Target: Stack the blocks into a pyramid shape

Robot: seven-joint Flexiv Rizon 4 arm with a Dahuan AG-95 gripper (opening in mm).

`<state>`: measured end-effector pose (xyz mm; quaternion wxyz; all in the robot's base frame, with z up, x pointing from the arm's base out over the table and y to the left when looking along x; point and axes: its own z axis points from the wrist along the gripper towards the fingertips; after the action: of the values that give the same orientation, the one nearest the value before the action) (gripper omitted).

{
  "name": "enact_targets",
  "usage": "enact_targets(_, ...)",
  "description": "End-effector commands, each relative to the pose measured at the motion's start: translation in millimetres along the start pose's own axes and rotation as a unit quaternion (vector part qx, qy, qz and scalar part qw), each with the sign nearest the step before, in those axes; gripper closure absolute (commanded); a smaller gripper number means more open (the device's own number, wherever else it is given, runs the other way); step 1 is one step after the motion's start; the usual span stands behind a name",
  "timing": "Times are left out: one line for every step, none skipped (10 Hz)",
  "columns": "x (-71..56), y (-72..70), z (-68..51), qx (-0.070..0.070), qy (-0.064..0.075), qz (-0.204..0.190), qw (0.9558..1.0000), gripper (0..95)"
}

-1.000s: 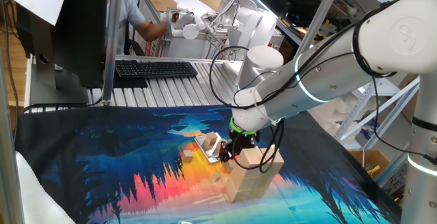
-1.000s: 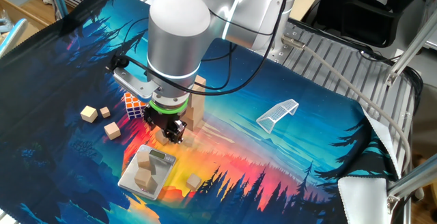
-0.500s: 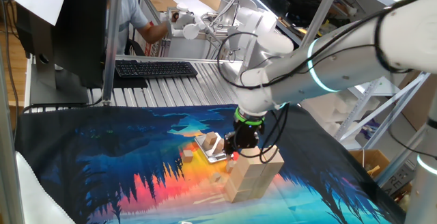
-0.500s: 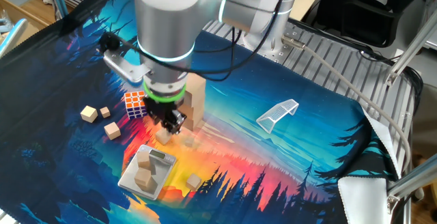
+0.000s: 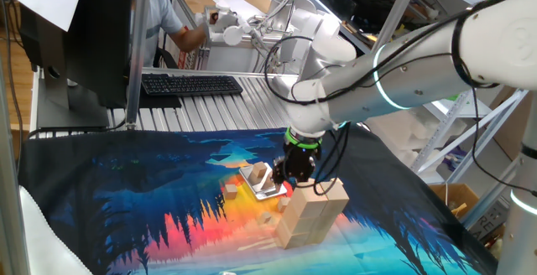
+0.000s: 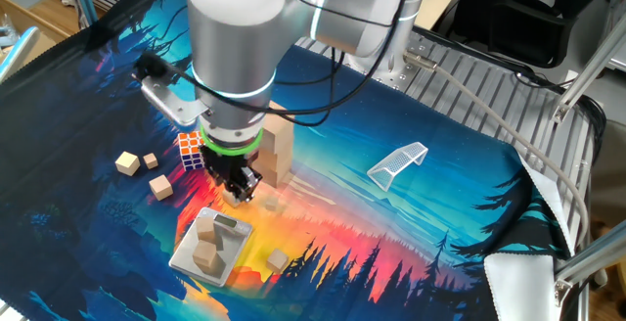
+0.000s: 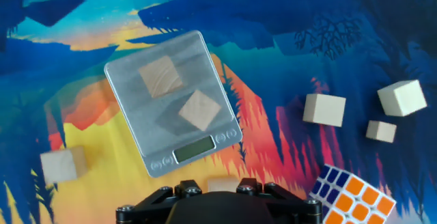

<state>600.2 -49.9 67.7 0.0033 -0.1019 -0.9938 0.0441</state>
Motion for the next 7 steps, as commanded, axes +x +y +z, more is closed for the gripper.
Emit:
enact_targets(-27.8, 5.9, -8.0, 0.001, 0.005, 0.008, 1.0000, 57.0)
enact_targets(-35.9, 6.8, -11.2, 0.000, 0.005, 0.015, 0.9999, 57.0)
enact_targets(-47.7, 7.5, -14.6, -0.002, 0.004, 0.029, 0.9996, 57.0)
enact_targets(-54.1, 7.8, -15.6, -0.001, 0.003, 0.034, 0.9994, 57.0)
enact_targets(-60.3, 7.8, -15.5, -0.002, 0.003, 0.044, 0.9990, 57.0)
enact_targets(-66.4, 8.4, -12.2, -0.003, 0.003, 0.059, 0.9982, 57.0)
enact_targets(-69.3, 9.6, -7.5, -0.004, -0.001, 0.068, 0.9977, 57.0)
